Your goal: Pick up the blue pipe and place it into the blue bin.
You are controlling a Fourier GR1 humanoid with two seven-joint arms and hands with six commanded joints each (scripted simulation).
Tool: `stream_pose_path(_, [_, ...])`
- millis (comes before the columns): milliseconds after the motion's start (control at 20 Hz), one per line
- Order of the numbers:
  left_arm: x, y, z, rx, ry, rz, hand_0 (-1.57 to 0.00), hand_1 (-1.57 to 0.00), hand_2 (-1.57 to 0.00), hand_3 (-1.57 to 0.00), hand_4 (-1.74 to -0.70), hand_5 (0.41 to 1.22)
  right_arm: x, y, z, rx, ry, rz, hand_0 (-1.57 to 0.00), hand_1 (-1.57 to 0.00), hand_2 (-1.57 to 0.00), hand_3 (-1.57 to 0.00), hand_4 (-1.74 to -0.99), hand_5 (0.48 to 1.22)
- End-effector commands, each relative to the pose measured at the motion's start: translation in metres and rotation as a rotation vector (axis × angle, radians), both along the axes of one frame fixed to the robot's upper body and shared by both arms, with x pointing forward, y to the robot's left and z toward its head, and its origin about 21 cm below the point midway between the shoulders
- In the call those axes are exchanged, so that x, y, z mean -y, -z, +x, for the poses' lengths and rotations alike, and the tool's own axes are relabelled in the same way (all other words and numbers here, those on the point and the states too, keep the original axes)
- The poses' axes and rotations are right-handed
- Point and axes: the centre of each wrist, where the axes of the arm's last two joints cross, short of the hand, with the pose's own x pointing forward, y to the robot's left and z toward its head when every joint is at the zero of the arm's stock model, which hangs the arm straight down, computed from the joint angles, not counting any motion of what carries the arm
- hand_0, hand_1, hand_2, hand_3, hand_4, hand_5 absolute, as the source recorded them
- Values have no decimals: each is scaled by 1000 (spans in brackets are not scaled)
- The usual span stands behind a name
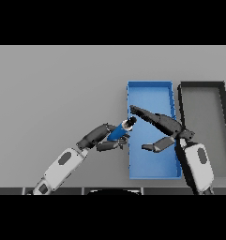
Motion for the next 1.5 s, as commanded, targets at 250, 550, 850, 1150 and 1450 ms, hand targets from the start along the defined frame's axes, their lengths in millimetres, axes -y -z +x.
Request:
stream_pose_path(250, [0, 0, 5, -5, 1, -3, -1571, -1571, -1571, -1441, -1731, 1221, -36, -23, 14, 87, -168, -53, 1, 1, 1, 1, -1282, 530])
stream_pose_path(550, [0, 5, 4, -12, 46, -38, -1571, -1571, -1571, -1511, -1730, 1221, -74, -30, 22, 80, -232, -82, 1, 1, 1, 1, -1226, 520])
stream_pose_path(850, [-2, 4, 10, -26, 61, -49, -1571, -1571, -1571, -1474, -1720, 1221, -97, -30, 34, 75, -299, -94, -14, -36, -68, -11, -1241, 516])
stream_pose_path(1150, [-1, -2, 7, 78, 22, 95, -895, -867, -845, -656, -1637, 1221, -114, -38, 37, 76, -385, -131, -872, -886, -886, -701, -1503, 573])
stream_pose_path(1450, [0, -1, 4, 6, 33, -33, -1394, -1386, -1381, -550, -1714, 1212, -117, -28, 29, 37, -385, -61, -1388, -1391, -1391, -1328, -1458, 957])
